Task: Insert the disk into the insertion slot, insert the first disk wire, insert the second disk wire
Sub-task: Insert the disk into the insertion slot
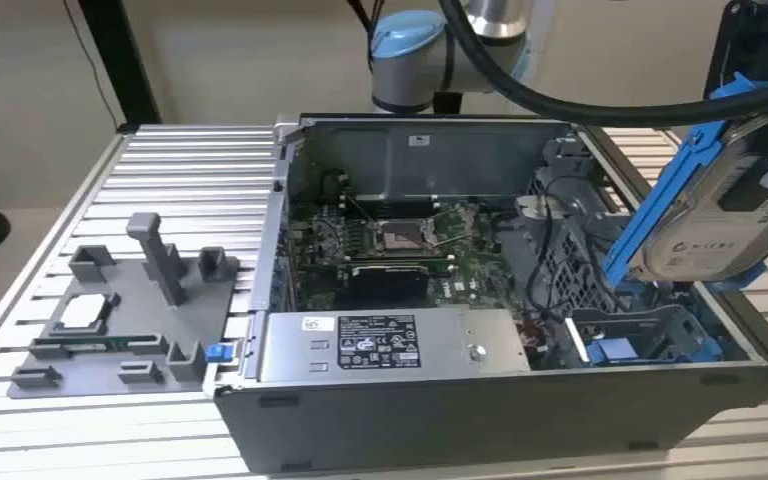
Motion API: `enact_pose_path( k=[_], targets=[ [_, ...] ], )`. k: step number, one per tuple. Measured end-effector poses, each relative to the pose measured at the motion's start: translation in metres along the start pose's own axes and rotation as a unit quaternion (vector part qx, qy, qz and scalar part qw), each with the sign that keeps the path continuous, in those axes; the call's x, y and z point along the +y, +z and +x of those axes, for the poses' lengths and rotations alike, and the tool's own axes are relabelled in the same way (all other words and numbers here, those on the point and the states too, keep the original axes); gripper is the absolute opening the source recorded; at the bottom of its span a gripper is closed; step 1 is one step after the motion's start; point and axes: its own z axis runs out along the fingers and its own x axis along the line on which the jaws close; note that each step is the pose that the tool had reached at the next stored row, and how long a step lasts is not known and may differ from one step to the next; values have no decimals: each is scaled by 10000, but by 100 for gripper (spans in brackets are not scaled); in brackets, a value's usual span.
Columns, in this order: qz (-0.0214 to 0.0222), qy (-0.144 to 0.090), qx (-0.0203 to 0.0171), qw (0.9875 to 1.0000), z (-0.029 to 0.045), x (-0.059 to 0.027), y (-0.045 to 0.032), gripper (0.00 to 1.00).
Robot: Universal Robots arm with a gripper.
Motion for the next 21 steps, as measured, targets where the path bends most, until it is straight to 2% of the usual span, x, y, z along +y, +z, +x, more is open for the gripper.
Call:
enact_pose_path(
  k=[14,21],
  targets=[
    [0,0,0,10000,0,-3,26,0],
    [0,-1,-1,10000,0,-8,135,0]
  ],
)
